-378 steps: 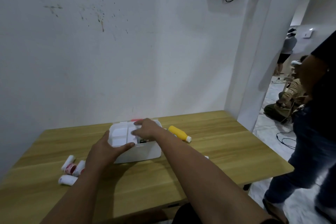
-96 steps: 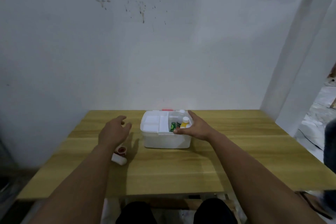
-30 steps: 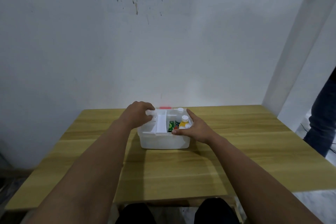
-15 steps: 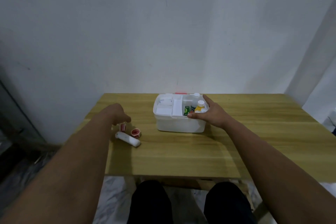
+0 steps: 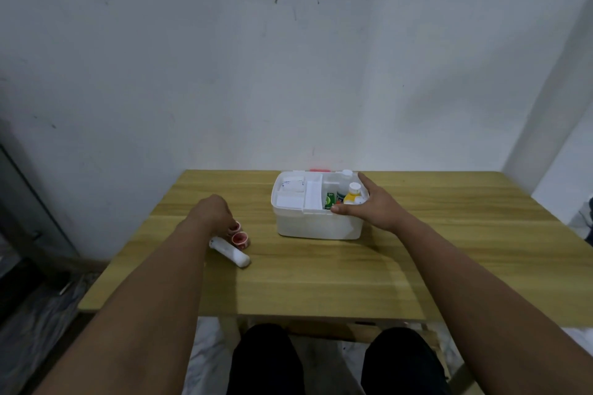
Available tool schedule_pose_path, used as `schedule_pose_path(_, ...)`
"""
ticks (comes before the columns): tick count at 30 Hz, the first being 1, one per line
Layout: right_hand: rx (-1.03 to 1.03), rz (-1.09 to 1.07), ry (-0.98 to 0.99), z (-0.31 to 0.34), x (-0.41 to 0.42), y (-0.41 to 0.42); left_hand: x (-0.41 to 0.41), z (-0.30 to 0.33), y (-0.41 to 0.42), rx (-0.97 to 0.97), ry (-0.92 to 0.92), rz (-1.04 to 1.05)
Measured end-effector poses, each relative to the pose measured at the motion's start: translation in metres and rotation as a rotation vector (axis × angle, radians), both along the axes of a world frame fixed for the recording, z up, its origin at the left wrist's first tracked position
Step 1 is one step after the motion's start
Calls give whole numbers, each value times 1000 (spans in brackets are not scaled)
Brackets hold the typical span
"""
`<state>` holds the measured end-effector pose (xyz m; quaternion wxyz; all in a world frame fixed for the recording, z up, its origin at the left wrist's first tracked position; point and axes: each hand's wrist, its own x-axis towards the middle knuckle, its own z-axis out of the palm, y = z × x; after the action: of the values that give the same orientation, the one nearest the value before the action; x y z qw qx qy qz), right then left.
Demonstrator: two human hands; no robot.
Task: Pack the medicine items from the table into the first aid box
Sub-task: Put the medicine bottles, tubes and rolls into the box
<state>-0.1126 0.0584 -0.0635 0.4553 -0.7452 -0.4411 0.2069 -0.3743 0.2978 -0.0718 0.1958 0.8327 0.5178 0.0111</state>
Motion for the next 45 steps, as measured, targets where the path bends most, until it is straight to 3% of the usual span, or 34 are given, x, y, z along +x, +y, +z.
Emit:
schedule_pose_path(5, 0, 2, 8, 0, 0, 0, -1, -2, -1, -54, -51, -44)
schedule_pose_path(9, 6, 1, 6, 0, -1, 0, -4, 1, -3, -138, 35, -143)
schedule_pose_path(22, -24, -3, -14, 4, -3, -4, 2, -7, -1, -32, 52, -199)
schedule_pose_path(28, -35, -10, -21, 4, -1, -4, 4, 1, 4, -19, -82, -178)
schedule_pose_path(35, -52, -12, -6, -1, 4, 1, 41, 65, -10, -35, -418, -198)
schedule_pose_path(39, -59, -20, -2, 1, 2, -1, 72, 69, -34, -48, -350, -324)
schedule_pose_path(45, -70, -37, -12, 1, 1, -2, 84, 54, -49, 145, -203, -378)
